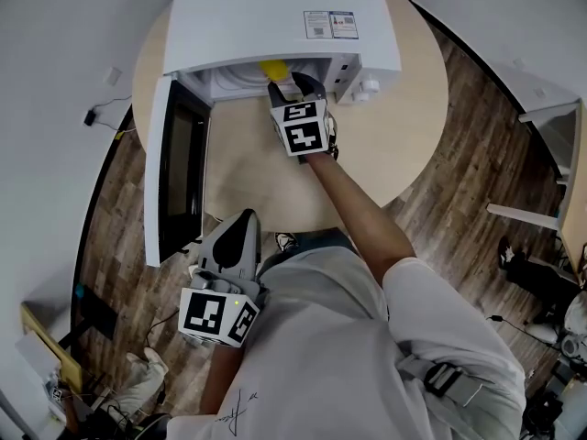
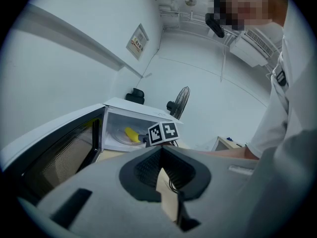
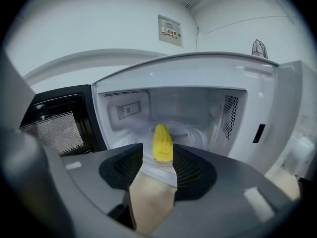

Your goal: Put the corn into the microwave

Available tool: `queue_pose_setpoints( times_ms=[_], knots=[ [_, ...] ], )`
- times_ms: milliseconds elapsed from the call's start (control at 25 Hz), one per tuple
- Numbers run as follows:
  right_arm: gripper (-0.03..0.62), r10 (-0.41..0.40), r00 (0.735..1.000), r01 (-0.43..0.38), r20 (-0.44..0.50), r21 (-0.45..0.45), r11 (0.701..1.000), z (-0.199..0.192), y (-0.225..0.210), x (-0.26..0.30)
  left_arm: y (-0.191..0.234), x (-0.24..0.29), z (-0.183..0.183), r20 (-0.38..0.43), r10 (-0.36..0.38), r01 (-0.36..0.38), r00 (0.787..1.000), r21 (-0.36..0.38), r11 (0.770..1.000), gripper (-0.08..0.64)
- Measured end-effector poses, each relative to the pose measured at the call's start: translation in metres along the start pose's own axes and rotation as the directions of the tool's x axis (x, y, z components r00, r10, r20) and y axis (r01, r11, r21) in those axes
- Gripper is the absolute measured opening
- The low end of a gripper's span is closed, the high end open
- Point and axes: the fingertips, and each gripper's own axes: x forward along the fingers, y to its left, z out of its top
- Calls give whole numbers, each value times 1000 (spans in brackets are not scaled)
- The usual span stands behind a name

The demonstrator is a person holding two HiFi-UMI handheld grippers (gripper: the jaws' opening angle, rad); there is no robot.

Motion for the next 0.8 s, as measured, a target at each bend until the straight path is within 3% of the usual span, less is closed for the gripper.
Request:
queue_pose_setpoints(
  times_ms=[800],
  knots=[
    [124, 20, 1000, -21, 5, 95, 995, -8, -2, -58, -7, -21, 3, 50, -33, 33, 998, 11, 999, -9]
  ],
)
